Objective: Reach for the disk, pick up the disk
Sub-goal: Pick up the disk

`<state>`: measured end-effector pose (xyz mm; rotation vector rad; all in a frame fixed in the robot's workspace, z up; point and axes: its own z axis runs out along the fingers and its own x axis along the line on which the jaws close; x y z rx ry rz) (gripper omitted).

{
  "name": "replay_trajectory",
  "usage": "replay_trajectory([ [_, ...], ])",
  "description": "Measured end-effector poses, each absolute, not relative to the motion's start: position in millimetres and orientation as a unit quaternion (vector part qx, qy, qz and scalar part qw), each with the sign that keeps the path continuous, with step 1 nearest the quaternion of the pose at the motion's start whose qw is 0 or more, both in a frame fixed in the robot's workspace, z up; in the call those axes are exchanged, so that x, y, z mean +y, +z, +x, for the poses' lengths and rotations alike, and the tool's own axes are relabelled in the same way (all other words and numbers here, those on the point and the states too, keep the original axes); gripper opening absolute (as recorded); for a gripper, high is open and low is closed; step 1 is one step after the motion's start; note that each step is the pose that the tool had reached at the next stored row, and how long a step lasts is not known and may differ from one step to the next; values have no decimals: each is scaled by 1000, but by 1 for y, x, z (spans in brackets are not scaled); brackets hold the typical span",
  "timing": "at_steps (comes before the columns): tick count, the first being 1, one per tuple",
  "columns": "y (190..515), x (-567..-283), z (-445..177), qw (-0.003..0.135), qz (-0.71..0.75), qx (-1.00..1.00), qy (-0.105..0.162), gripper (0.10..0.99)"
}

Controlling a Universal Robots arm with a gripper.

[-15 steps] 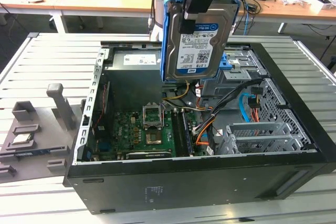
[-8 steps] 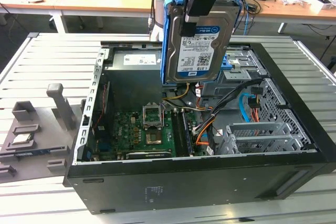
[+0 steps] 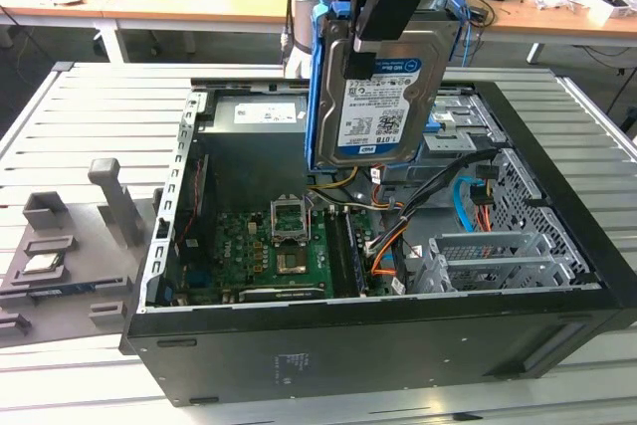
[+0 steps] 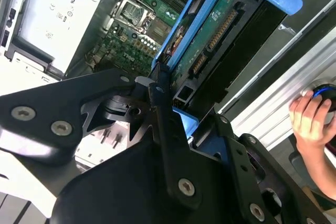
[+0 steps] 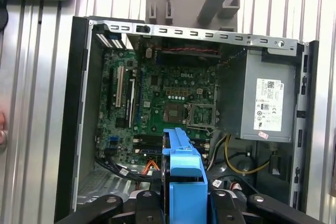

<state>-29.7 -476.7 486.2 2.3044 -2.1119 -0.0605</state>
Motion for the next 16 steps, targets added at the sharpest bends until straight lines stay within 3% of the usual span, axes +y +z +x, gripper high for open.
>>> replay_trajectory([
  [16, 486, -507, -30, 6, 737, -675, -21, 369],
])
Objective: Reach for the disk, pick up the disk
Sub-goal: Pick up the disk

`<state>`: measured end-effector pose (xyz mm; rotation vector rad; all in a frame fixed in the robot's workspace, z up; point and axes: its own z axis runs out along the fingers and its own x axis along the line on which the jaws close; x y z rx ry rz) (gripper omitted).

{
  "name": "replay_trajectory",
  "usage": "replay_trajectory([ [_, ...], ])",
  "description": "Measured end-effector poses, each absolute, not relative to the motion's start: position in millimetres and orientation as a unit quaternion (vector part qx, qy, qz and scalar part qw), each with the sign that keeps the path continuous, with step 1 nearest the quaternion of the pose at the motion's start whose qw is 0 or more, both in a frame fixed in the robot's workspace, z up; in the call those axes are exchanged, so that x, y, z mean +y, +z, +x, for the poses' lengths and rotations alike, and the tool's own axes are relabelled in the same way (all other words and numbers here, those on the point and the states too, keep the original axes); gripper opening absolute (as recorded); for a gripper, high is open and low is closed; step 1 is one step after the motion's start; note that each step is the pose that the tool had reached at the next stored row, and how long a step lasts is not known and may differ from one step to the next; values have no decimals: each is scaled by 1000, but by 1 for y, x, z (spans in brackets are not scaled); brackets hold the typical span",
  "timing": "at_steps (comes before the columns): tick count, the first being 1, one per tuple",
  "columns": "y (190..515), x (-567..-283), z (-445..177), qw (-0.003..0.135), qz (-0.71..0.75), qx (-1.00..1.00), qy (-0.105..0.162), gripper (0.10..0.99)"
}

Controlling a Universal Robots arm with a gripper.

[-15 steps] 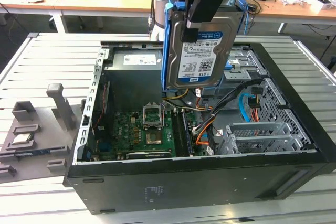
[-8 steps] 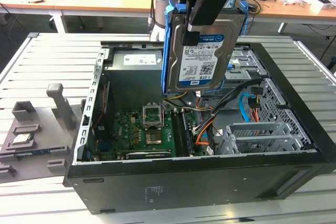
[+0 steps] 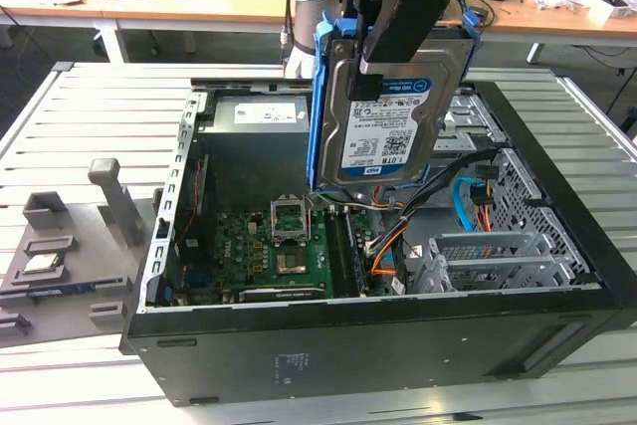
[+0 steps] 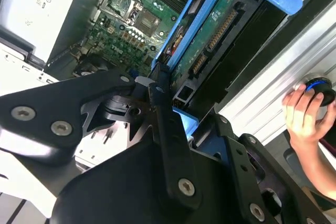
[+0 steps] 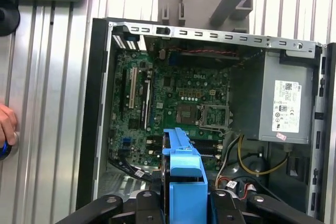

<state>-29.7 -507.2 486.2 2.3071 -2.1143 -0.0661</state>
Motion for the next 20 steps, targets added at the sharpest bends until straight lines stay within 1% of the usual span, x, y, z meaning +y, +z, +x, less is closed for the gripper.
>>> replay_trajectory([
  [17, 486, -541, -30, 3, 737, -675, -23, 369],
  [20, 486, -551, -30, 3, 737, -675, -24, 369],
])
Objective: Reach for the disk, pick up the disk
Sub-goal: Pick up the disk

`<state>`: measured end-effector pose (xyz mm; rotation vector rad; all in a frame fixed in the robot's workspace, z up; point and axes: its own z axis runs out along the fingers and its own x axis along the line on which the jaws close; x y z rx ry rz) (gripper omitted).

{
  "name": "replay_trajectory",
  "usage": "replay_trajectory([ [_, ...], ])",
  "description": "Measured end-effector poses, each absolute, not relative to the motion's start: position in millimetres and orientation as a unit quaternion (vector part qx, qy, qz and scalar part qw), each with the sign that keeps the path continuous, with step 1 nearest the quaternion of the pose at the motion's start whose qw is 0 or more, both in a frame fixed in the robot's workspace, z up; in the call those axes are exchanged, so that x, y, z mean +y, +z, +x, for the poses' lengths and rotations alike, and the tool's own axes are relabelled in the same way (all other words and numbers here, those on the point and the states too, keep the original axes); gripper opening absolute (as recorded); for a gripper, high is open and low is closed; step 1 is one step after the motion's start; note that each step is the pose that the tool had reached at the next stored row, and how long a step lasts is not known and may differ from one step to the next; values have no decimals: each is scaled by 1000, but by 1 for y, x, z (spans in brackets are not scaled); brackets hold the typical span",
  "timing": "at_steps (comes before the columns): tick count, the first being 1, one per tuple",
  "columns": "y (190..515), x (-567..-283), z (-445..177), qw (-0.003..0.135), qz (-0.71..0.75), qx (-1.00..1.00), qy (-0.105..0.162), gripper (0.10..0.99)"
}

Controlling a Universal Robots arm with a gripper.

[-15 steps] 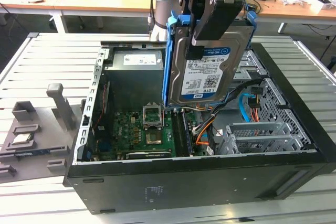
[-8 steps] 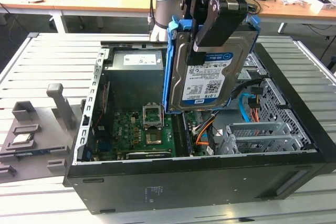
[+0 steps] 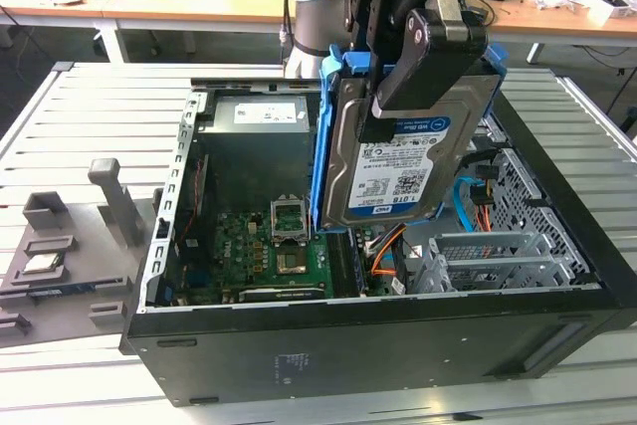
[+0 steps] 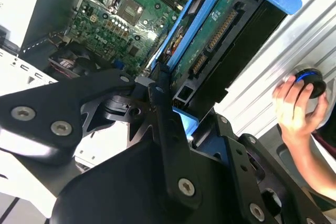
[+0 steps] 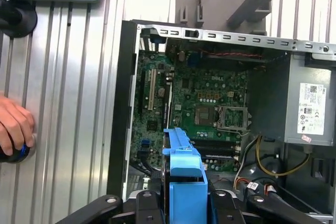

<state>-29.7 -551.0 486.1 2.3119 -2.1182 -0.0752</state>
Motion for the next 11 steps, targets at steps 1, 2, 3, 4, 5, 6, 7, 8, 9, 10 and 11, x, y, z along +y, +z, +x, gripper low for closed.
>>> replay_trajectory([
  [1, 486, -552, -30, 3, 737, -675, -24, 369],
  [2, 486, -554, -30, 2, 737, -675, -24, 369],
  [3, 486, -556, -30, 2, 737, -675, -24, 369],
  [4, 486, -558, -30, 2, 737, -675, -24, 369],
  [5, 486, -559, -30, 2, 737, -675, -24, 369],
  [6, 486, -561, -30, 2, 737, -675, -25, 369],
  [7, 486, -562, -30, 2, 737, -675, -25, 369],
  [8, 486, -564, -30, 2, 737, -675, -25, 369],
  [9, 486, -566, -30, 2, 737, -675, -25, 369],
  [10, 486, -567, -30, 2, 737, -675, -25, 369],
  [11, 486, -568, -30, 2, 737, -675, -25, 369],
])
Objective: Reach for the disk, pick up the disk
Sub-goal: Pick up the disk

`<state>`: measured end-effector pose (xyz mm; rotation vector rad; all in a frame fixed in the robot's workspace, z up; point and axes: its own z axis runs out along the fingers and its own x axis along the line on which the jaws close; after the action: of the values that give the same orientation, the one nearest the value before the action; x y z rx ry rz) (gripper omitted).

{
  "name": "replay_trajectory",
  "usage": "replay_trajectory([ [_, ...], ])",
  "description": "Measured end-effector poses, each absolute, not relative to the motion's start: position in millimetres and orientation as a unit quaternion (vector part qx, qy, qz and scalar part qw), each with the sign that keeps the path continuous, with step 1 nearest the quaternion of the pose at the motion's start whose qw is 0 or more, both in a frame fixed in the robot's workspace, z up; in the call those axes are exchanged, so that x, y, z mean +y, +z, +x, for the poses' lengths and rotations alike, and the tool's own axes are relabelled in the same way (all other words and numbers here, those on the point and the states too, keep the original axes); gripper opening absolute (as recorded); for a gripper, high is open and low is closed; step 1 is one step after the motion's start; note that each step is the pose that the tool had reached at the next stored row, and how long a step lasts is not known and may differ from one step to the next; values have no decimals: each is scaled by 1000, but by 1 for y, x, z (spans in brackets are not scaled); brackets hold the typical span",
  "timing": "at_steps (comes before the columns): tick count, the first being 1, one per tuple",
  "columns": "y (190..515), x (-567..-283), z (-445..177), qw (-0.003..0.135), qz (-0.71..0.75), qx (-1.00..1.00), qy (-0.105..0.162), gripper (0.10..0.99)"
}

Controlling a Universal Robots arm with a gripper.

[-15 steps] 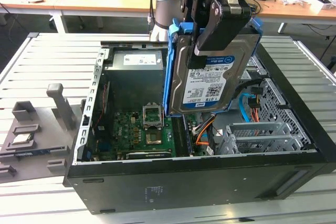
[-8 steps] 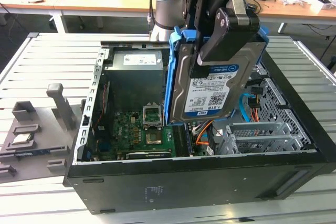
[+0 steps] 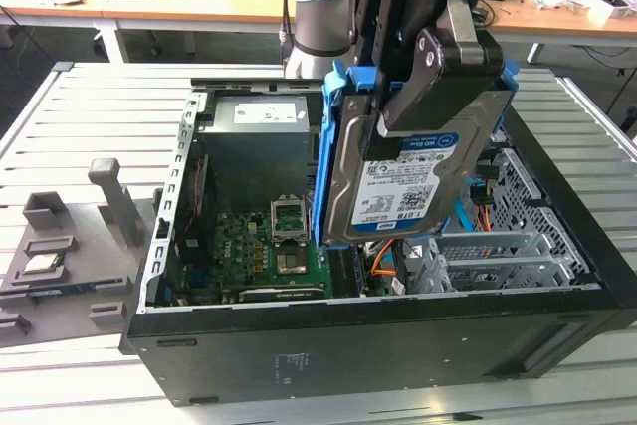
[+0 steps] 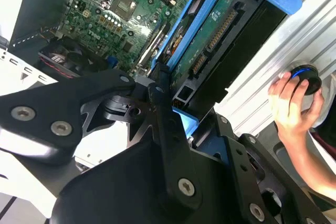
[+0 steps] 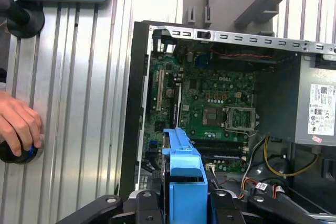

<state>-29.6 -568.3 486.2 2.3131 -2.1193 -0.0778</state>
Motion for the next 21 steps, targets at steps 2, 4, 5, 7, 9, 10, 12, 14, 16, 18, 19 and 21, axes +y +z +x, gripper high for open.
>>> replay_trajectory([
  [2, 486, -572, -30, 2, 737, -675, -25, 369],
  [4, 486, -576, -30, 1, 737, -675, -25, 369],
  [5, 486, -577, -30, 1, 737, -675, -25, 369],
  [7, 486, -579, -30, 1, 737, -675, -25, 369],
  [9, 486, -585, -29, 1, 737, -675, -25, 369],
  [10, 486, -588, -29, 1, 737, -675, -26, 369],
  [12, 486, -592, -29, 1, 737, -675, -26, 369],
  [14, 486, -595, -29, 1, 737, -675, -26, 369],
  [16, 486, -597, -29, 0, 737, -675, -26, 369],
  [18, 486, -600, -29, 0, 737, -675, -26, 369],
  [19, 486, -601, -29, 0, 737, -675, -26, 369],
  [21, 486, -604, -29, 0, 737, -675, -26, 369],
])
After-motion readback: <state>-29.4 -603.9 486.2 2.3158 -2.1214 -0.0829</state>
